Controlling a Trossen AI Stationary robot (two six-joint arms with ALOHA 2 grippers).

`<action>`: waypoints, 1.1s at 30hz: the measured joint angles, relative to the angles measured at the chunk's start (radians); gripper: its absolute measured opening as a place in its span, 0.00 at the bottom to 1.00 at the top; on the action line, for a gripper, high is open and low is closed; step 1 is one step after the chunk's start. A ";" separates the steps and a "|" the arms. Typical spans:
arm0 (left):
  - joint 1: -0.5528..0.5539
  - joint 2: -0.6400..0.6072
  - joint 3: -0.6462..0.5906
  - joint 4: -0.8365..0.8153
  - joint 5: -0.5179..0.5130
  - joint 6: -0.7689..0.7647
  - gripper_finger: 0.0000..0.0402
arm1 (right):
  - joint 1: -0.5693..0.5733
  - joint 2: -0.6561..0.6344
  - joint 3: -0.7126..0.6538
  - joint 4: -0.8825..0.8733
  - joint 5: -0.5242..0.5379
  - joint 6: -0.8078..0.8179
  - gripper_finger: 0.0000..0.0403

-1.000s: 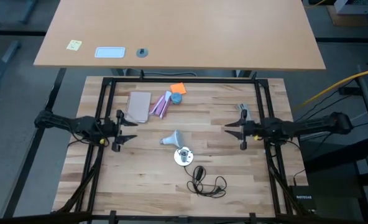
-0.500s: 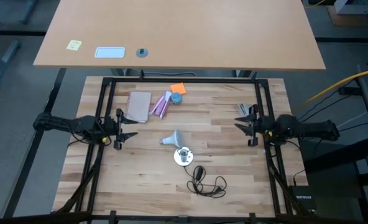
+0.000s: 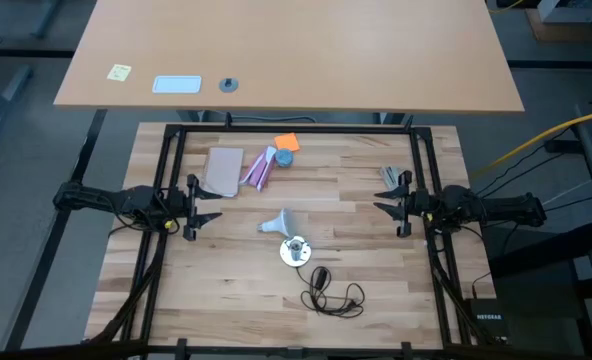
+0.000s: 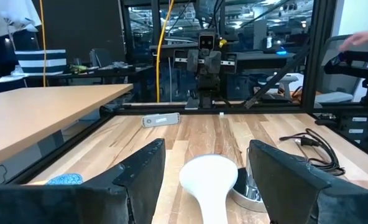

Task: Screw lightbulb
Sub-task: Return to Home Position

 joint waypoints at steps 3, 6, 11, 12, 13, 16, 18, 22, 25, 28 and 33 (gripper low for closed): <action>0.000 0.000 0.000 0.000 0.000 0.000 0.56 | 0.000 0.000 0.000 -0.038 0.000 0.000 0.28; 0.000 0.000 0.000 0.000 0.000 0.000 0.56 | 0.000 0.000 0.000 -0.070 0.000 0.000 0.28; 0.000 0.000 0.000 0.000 0.000 0.000 0.56 | 0.000 0.000 0.000 -0.084 -0.001 0.000 0.28; 0.000 0.000 0.000 0.000 0.000 0.000 0.56 | 0.000 0.000 0.000 -0.084 -0.001 0.000 0.28; 0.000 0.000 0.000 0.000 0.000 0.000 0.56 | 0.000 0.000 0.000 -0.084 0.000 0.000 0.28; 0.000 0.000 0.000 0.000 0.000 0.000 0.56 | 0.000 0.000 0.000 -0.081 0.000 0.000 0.28; 0.000 0.000 0.000 0.000 0.000 0.000 0.56 | 0.000 0.000 0.000 -0.081 0.000 0.000 0.28; 0.000 0.000 0.000 0.000 0.000 0.000 0.56 | 0.000 0.000 0.000 -0.080 0.000 0.000 0.28; 0.000 0.000 0.000 0.000 0.000 0.000 0.56 | 0.000 0.000 0.000 -0.080 0.000 0.000 0.28; 0.000 0.000 0.000 0.000 0.000 0.000 0.56 | 0.000 0.000 0.000 -0.079 0.000 0.000 0.28; 0.000 0.000 0.000 0.000 0.000 0.000 0.56 | 0.000 0.000 0.000 -0.079 0.000 0.000 0.28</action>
